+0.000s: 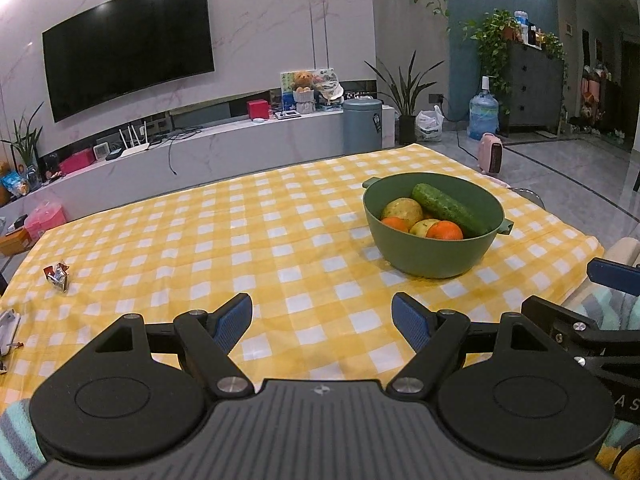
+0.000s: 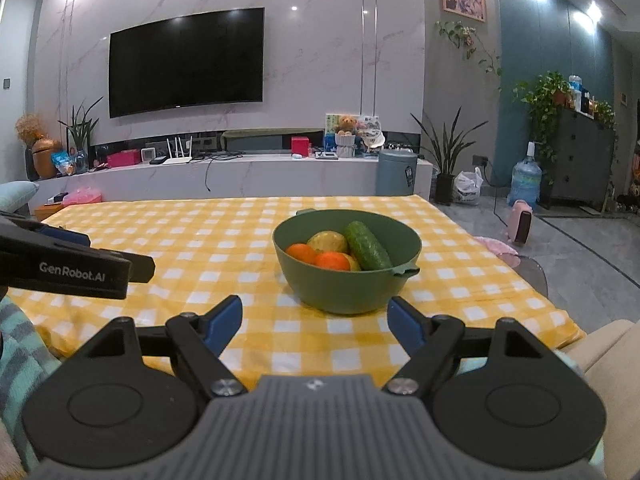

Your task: Organize fruits

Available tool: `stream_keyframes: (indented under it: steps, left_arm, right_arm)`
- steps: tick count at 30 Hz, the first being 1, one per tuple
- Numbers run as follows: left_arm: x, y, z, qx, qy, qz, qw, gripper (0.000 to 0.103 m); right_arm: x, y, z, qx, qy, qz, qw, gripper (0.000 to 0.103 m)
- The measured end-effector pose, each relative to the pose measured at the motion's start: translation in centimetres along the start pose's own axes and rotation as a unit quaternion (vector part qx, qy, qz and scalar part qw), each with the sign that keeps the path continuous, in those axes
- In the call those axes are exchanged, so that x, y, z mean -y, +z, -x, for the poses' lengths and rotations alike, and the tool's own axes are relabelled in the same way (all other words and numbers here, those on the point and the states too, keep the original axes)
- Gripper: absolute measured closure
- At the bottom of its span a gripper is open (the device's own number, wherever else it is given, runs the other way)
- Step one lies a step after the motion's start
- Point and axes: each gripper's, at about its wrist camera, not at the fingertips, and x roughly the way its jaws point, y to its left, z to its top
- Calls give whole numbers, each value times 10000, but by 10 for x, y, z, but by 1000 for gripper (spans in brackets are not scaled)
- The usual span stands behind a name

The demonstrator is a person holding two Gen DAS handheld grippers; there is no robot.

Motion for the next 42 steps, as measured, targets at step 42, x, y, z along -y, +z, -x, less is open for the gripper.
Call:
stream_keyframes:
  steps: [42]
  left_arm:
    - [-4,0,4,-55,2,29,10000,10]
  right_arm:
    - [-2,-3,-10,-282,-26,-63,9996,21]
